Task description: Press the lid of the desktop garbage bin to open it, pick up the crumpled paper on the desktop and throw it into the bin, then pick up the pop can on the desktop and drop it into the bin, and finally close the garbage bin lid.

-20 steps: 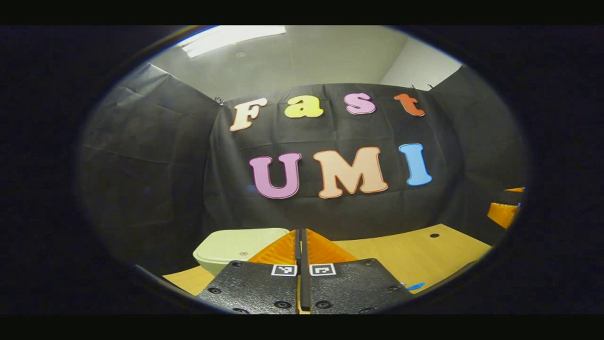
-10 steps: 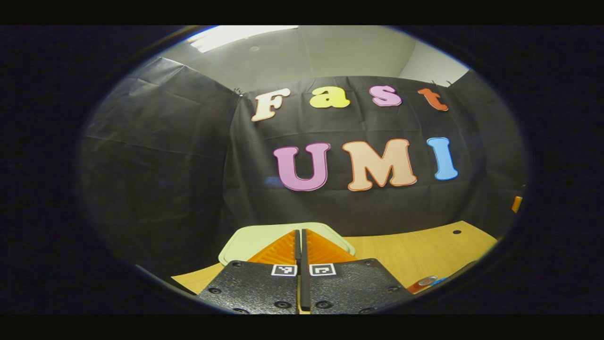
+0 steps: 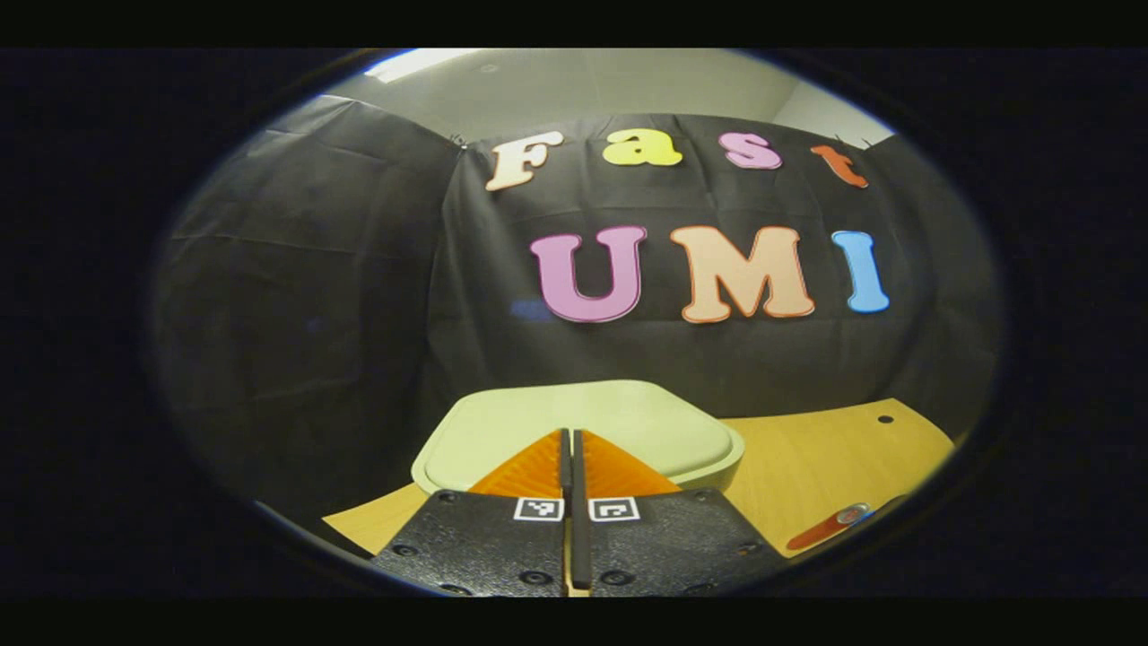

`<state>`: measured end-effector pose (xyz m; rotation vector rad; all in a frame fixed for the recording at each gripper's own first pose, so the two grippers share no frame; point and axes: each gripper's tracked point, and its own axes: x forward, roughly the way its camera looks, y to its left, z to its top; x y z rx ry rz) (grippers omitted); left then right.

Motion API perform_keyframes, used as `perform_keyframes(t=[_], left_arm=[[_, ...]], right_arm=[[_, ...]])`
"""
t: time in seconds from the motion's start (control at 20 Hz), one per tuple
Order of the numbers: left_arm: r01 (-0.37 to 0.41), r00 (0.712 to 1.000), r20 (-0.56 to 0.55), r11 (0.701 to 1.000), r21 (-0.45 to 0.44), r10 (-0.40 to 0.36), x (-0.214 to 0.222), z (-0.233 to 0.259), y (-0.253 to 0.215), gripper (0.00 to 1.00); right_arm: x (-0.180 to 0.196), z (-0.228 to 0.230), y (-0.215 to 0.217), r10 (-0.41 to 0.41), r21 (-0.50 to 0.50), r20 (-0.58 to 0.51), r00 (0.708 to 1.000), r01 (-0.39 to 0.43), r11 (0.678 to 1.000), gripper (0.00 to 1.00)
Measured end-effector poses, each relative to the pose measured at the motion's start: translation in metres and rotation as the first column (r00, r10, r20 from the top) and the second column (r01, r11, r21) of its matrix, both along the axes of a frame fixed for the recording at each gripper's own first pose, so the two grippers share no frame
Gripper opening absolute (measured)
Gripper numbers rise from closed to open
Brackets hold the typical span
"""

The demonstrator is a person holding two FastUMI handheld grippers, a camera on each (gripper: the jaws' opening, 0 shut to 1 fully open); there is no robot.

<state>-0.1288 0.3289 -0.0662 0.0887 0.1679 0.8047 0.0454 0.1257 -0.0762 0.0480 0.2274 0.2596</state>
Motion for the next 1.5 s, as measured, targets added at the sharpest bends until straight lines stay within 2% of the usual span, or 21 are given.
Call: perform_keyframes(t=[0.15, 0.3, 0.4, 0.5, 0.55, 0.75, 0.85, 0.95, 1.05, 1.1, 1.2, 1.25, 1.4, 1.5], left_arm=[[0.006, 1.000, -0.017, 1.000, -0.017, -0.006, -0.002, -0.011, -0.004, 0.00], [0.034, 0.998, 0.055, 0.998, 0.045, -0.036, -0.002, 0.007, -0.005, 0.00], [0.021, 0.999, 0.045, 0.999, 0.050, -0.023, -0.001, 0.009, -0.006, 0.00], [0.013, 0.996, 0.083, 0.997, 0.070, -0.019, -0.001, 0.023, -0.010, 0.00], [0.014, 0.996, 0.083, 0.997, 0.077, -0.021, 0.000, 0.029, -0.015, 0.00], [0.048, 0.994, 0.095, 0.991, 0.123, -0.059, 0.007, 0.057, -0.036, 0.00], [0.092, 0.986, 0.129, 0.991, 0.099, -0.104, 0.016, 0.064, -0.057, 0.00], [0.101, 0.982, 0.150, 0.991, 0.092, -0.114, 0.017, 0.073, -0.072, 0.00], [0.125, 0.979, 0.148, 0.988, 0.093, -0.138, 0.019, 0.076, -0.092, 0.17], [0.137, 0.979, 0.137, 0.986, 0.099, -0.150, 0.021, 0.077, -0.100, 0.38], [0.142, 0.980, 0.121, 0.981, 0.131, -0.158, 0.018, 0.083, -0.117, 0.81], [0.145, 0.979, 0.123, 0.981, 0.130, -0.161, 0.017, 0.082, -0.127, 0.87], [0.152, 0.979, 0.118, 0.982, 0.115, -0.165, 0.016, 0.077, -0.145, 0.95], [0.149, 0.980, 0.113, 0.982, 0.112, -0.162, 0.013, 0.075, -0.154, 0.92]], right_arm=[[0.002, -0.005, 0.004, 0.009, -0.010, -0.009, 1.000, -0.009, 1.000, 0.98], [0.003, -0.008, 0.010, 0.037, 0.009, -0.021, 0.999, -0.036, 0.999, 0.98], [0.006, -0.004, 0.005, 0.052, -0.003, -0.007, 0.999, -0.052, 0.999, 0.98], [0.010, 0.000, 0.000, 0.059, 0.004, 0.001, 0.998, -0.059, 0.998, 1.00], [0.011, 0.000, -0.002, 0.066, 0.010, 0.002, 0.998, -0.066, 0.998, 0.96], [0.019, 0.001, -0.016, 0.083, 0.010, 0.014, 0.996, -0.083, 0.996, 0.99], [0.022, -0.003, -0.019, 0.096, 0.022, 0.006, 0.995, -0.096, 0.995, 0.98], [0.026, -0.011, -0.021, 0.117, 0.019, -0.011, 0.993, -0.117, 0.993, 0.98], [0.030, -0.022, -0.022, 0.140, 0.009, -0.030, 0.990, -0.140, 0.990, 0.98], [0.033, -0.032, -0.023, 0.152, 0.004, -0.043, 0.987, -0.152, 0.988, 1.00], [0.035, -0.054, -0.021, 0.182, -0.007, -0.085, 0.980, -0.183, 0.983, 0.98], [0.038, -0.070, -0.021, 0.194, -0.021, -0.109, 0.975, -0.197, 0.980, 0.98], [0.037, -0.105, -0.018, 0.214, -0.042, -0.164, 0.963, -0.224, 0.974, 0.98], [0.035, -0.125, -0.015, 0.231, -0.050, -0.199, 0.952, -0.245, 0.968, 0.98]])
